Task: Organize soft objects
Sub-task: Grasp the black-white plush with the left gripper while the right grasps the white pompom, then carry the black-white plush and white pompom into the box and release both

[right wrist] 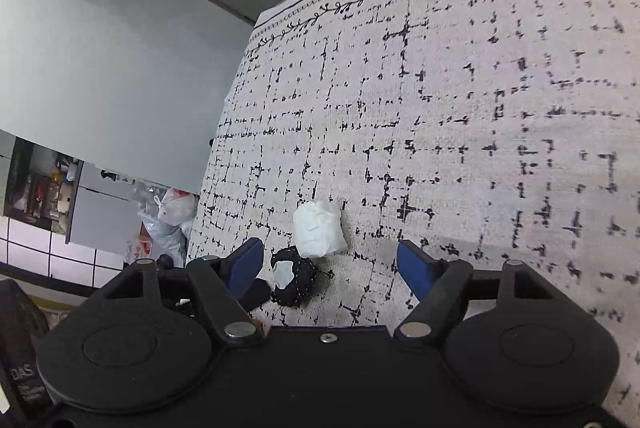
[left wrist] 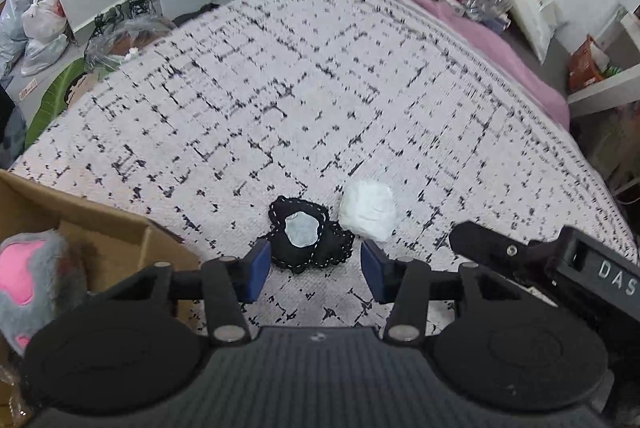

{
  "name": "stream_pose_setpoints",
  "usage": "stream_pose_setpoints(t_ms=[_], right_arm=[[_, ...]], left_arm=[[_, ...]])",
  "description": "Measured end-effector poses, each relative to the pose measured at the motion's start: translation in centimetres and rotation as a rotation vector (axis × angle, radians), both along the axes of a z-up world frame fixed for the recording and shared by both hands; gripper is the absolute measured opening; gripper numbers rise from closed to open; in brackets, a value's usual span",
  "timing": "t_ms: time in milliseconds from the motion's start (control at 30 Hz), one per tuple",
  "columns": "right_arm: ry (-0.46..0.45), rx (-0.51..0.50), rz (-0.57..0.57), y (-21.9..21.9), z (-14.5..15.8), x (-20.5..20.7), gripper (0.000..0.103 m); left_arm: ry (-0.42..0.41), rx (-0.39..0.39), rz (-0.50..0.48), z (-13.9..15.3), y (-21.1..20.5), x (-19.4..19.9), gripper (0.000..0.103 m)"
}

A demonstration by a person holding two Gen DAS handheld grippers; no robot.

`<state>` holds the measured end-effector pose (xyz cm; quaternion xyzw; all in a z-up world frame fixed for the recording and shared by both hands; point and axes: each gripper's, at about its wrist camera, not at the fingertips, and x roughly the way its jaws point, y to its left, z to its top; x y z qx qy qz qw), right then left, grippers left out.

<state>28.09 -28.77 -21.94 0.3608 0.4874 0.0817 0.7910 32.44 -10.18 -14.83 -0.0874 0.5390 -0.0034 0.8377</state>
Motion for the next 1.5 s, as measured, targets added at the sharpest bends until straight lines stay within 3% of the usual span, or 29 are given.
stream_pose_setpoints(t_ms=[333, 567, 700, 800, 833, 967, 1267, 1500], right_arm=[[0.041, 0.001, 0.049, 1.7, -1.8, 2.8, 0.073], [0.079, -0.098, 0.112, 3.9, -2.4, 4.5, 0.072], [0.111, -0.114, 0.102, 4.4, -3.5, 5.1, 0.065], [0.115, -0.112, 0.081, 4.2, -4.0, 5.3, 0.046], [0.119, -0.108, 0.078, 4.1, -4.1, 5.4, 0.037], [0.121, -0.094, 0.048, 3.1, -3.9, 5.0, 0.036], [0.097, -0.094, 0.002, 1.5, -1.8, 2.6, 0.036], [0.048, -0.075, -0.01, 1.8, 1.6, 0.4, 0.036]], left_arm=[[0.056, 0.047, -0.014, -3.3, -0.5, 1.7, 0.048], [0.065, 0.05, 0.001, -4.6, -0.3, 2.3, 0.048], [0.059, 0.04, 0.001, -5.0, -0.1, 2.4, 0.041], [0.053, 0.036, 0.016, -5.2, 0.1, 2.4, 0.033], [0.05, 0.038, 0.015, -5.2, 0.1, 2.4, 0.03], [0.041, 0.011, 0.02, -4.6, 0.4, 2.3, 0.016], [0.002, -0.042, 0.031, -2.3, 0.8, 0.6, 0.014], [-0.026, -0.063, 0.026, 0.5, 1.5, -1.6, 0.014]])
